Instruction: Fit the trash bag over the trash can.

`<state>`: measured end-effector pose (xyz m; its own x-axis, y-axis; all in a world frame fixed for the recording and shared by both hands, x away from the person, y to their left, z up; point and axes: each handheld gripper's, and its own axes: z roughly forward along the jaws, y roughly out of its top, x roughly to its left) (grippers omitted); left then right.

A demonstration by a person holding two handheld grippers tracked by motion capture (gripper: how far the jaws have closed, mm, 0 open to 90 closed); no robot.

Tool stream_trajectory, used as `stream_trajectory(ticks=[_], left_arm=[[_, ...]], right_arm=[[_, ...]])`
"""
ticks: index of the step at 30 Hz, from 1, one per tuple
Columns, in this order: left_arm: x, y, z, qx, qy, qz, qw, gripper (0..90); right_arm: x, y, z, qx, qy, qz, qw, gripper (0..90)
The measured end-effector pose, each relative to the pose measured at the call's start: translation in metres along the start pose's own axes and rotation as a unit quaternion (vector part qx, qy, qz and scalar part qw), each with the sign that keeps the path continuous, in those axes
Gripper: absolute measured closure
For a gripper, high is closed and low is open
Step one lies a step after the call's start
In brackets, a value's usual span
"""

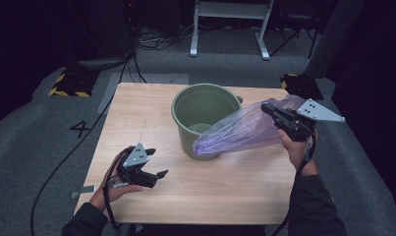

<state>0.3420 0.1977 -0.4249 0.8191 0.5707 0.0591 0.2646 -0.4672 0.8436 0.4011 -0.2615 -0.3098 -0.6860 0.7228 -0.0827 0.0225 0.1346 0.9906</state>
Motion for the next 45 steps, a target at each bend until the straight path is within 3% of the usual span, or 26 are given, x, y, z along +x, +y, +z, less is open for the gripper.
stream_trajectory(ticks=[3, 6, 9, 12, 13, 15, 26, 31, 37, 40, 42, 45], left_arm=[[0.005, 0.012, -0.007, -0.02, -0.002, -0.007, 0.9998, 16.0], [0.005, 0.025, -0.016, -0.043, 0.002, 0.001, 0.9991, 16.1], [-0.001, 0.041, -0.027, -0.082, 0.001, 0.01, 0.9965, 18.4], [-0.005, 0.057, -0.032, -0.101, -0.018, 0.015, 0.9946, 18.8], [-0.008, 0.061, -0.031, -0.108, -0.014, 0.023, 0.9937, 19.5], [-0.011, 0.072, -0.029, -0.104, -0.033, 0.028, 0.9937, 19.4], [-0.035, 0.118, -0.013, -0.106, -0.067, 0.083, 0.9886, 19.1], [-0.035, 0.137, 0.002, -0.09, -0.065, 0.087, 0.99, 19.1], [-0.03, 0.153, 0.022, -0.076, -0.087, 0.069, 0.991, 19.4], [-0.029, 0.158, 0.031, -0.067, -0.079, 0.072, 0.9921, 19.6], [-0.026, 0.162, 0.037, -0.062, -0.081, 0.06, 0.9929, 21.0], [-0.023, 0.168, 0.043, -0.053, -0.077, 0.06, 0.9938, 25.1]], right_arm=[[-0.002, 0.002, 0.003, 0.004, -0.006, -0.002, 1.0, 90.0], [-0.003, 0.004, 0.006, 0.008, -0.008, -0.002, 0.9999, 90.0], [-0.003, 0.005, 0.009, 0.012, -0.011, -0.002, 0.9999, 90.0], [-0.003, 0.006, 0.012, 0.017, -0.014, -0.005, 0.9998, 90.0], [-0.002, 0.007, 0.013, 0.018, -0.014, -0.006, 0.9997, 90.0], [-0.002, 0.008, 0.015, 0.021, -0.016, -0.006, 0.9996, 90.0], [0.0, 0.012, 0.023, 0.029, -0.021, -0.012, 0.9993, 90.0], [0.0, 0.013, 0.025, 0.031, -0.024, -0.012, 0.9992, 90.0], [0.002, 0.015, 0.029, 0.033, -0.022, -0.015, 0.9991, 90.0], [0.002, 0.015, 0.031, 0.033, -0.021, -0.015, 0.9991, 90.0], [0.003, 0.015, 0.032, 0.033, -0.021, -0.015, 0.9991, 90.0], [0.004, 0.016, 0.033, 0.033, -0.019, -0.015, 0.9992, 90.0]])
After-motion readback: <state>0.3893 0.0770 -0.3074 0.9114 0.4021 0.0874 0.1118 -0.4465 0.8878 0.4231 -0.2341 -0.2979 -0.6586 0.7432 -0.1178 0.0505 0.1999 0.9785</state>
